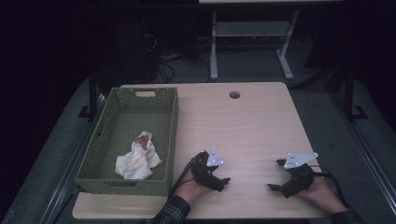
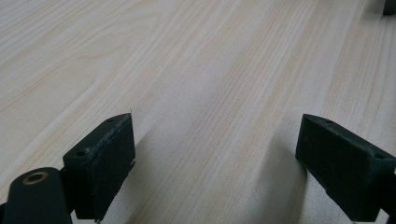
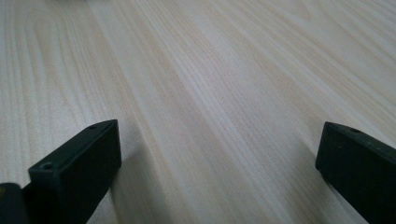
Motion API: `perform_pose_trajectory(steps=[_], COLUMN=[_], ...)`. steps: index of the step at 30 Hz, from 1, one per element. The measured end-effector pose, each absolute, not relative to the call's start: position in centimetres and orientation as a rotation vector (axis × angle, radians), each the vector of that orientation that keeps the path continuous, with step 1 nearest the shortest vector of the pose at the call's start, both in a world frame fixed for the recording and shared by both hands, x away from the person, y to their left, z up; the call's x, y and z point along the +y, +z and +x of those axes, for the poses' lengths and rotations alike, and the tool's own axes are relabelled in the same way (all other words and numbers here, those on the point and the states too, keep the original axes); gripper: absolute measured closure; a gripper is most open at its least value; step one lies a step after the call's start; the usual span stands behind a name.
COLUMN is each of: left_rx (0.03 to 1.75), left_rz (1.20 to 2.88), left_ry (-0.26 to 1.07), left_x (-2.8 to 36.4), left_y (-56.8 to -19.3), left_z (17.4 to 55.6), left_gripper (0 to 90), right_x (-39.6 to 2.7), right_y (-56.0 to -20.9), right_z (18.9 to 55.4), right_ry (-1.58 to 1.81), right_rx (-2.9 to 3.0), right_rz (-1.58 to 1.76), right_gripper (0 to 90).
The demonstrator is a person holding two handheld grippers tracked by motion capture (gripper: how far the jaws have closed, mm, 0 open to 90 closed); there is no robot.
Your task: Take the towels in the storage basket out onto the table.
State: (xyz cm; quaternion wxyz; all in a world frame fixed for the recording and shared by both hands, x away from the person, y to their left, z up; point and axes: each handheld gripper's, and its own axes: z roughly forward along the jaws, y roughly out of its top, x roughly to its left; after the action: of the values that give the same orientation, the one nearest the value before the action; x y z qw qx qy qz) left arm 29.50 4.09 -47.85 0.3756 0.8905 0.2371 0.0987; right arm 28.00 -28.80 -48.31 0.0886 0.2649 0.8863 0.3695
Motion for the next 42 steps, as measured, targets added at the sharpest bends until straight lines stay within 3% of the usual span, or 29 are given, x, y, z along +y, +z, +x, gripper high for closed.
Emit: perform_pose_trajectory(steps=[14, 42], left_rx=[0.63, 0.74], left_rz=[2.301, 2.239], left_ry=[0.197, 0.228], left_x=[4.1, 5.8], left_y=[-47.3, -45.1], left_z=[29.7, 30.0], left_gripper=[12.0, 12.4], right_x=[-28.8, -28.7], right_y=[-48.3, -48.3], right_z=[28.1, 28.2], right_ry=[1.099, 1.095], right_rx=[2.637, 2.636], right_rz=[0.786, 0.792], right_gripper=[0.0, 0.0])
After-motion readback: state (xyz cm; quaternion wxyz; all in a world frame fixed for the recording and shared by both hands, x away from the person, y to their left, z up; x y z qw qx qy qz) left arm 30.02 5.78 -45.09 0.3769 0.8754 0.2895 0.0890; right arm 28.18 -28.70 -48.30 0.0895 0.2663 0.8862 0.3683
